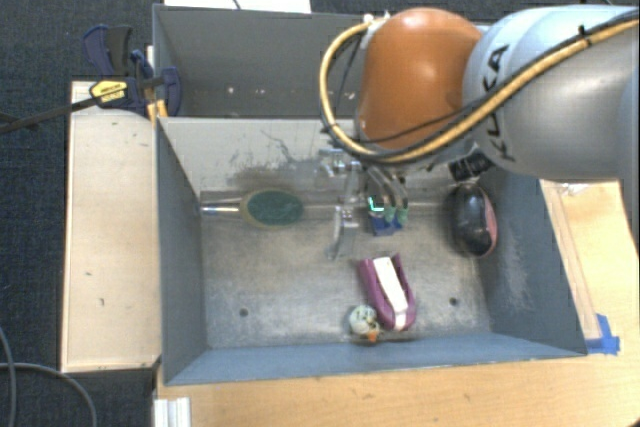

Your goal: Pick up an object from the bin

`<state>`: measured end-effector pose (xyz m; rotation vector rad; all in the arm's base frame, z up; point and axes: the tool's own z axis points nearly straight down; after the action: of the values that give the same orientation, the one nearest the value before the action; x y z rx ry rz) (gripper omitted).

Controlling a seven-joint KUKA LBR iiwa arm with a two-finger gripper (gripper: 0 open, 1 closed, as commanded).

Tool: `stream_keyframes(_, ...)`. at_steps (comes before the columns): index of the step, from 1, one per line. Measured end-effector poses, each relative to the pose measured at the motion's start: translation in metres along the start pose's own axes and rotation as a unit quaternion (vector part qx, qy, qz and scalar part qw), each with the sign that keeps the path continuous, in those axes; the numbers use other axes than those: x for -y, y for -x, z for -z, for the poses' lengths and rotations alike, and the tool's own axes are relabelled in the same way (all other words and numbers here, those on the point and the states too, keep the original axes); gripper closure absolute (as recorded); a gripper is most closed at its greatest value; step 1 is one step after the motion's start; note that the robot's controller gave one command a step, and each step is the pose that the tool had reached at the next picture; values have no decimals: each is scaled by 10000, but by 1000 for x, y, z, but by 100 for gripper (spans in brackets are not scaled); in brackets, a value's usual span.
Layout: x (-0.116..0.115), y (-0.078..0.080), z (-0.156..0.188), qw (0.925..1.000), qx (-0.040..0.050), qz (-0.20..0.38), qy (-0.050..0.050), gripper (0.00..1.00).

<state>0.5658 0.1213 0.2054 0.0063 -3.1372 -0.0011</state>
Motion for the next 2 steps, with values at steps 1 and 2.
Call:
stream_keyframes(1, -55, 27, -19, 9964, 46, 847, 8, 0)
stream_keyframes(2, -29, 27, -132, 9953, 111, 962, 42, 0)
